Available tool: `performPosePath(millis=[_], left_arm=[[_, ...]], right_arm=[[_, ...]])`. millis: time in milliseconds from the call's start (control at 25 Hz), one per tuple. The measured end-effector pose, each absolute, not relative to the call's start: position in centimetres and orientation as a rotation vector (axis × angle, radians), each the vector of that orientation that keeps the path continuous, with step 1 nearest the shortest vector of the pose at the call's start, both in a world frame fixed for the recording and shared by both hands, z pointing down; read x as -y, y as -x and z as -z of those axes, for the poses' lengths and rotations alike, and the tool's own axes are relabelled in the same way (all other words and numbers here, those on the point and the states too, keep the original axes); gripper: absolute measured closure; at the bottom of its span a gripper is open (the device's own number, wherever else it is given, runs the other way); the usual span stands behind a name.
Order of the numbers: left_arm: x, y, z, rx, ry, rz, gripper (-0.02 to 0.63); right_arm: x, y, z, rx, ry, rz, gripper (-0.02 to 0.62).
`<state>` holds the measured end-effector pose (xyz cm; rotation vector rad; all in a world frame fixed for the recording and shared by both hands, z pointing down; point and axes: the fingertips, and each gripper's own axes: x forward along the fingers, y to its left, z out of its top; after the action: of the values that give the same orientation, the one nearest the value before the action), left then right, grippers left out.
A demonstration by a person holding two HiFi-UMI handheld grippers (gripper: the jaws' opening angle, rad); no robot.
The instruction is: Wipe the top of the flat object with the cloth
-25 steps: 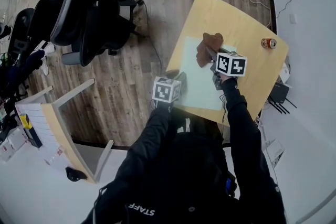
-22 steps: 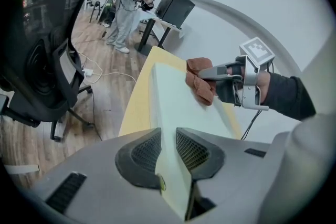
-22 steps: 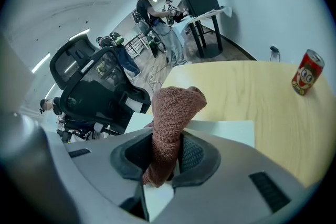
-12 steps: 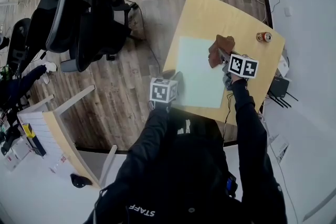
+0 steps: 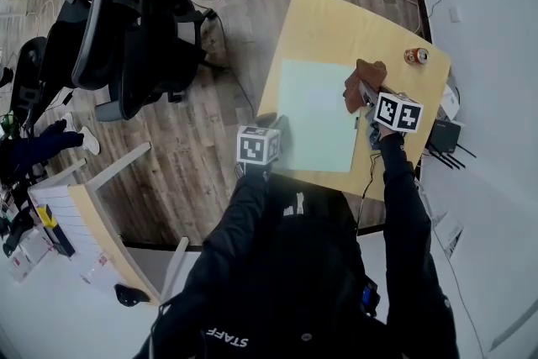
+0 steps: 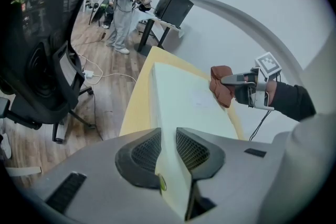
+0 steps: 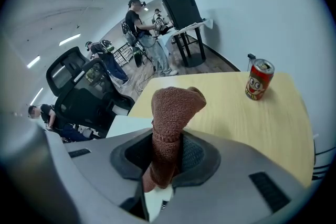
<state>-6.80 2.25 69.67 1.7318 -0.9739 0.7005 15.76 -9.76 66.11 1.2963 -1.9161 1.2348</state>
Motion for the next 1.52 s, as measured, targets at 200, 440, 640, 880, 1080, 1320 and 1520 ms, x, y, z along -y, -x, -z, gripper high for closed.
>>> performPosePath(millis=[200, 440, 640, 880, 1080, 1320, 1520], left_arm=[[-2.3, 6.8, -69.7, 0.974, -1.729, -0.693, 0.5], [-2.4, 6.9, -70.0, 0.979, -1.726, -0.692, 0.499], [-2.4, 6.6, -69.6, 0.969, -1.724, -0.689, 0.499], [-2.3, 6.7, -69.6, 0.97, -1.727, -0.678, 0.499], [-2.3, 6.8, -69.8, 0.975, -1.724, -0.679, 0.499], [-2.4, 7.0, -69.7, 0.978, -1.717, -0.688, 0.499], [-2.5, 7.0, -69.9, 0.983, -1.711, -0.704, 0.499]], right_arm=[[9.2, -12.4, -62.7, 2.034, -1.227, -1.244, 0.485], [8.3, -4.1, -60.8, 2.192, -0.998, -1.307, 0.485], [7.5, 2.4, -62.0, 2.232, -0.812, -1.372, 0.485], [6.0, 6.6, -63.9, 2.205, -0.664, -1.435, 0.485], [5.0, 5.1, -67.5, 2.113, -0.679, -1.397, 0.485], [4.3, 3.1, -68.1, 2.099, -0.72, -1.428, 0.485], [4.2, 1.3, -68.3, 2.082, -0.747, -1.43, 0.485]])
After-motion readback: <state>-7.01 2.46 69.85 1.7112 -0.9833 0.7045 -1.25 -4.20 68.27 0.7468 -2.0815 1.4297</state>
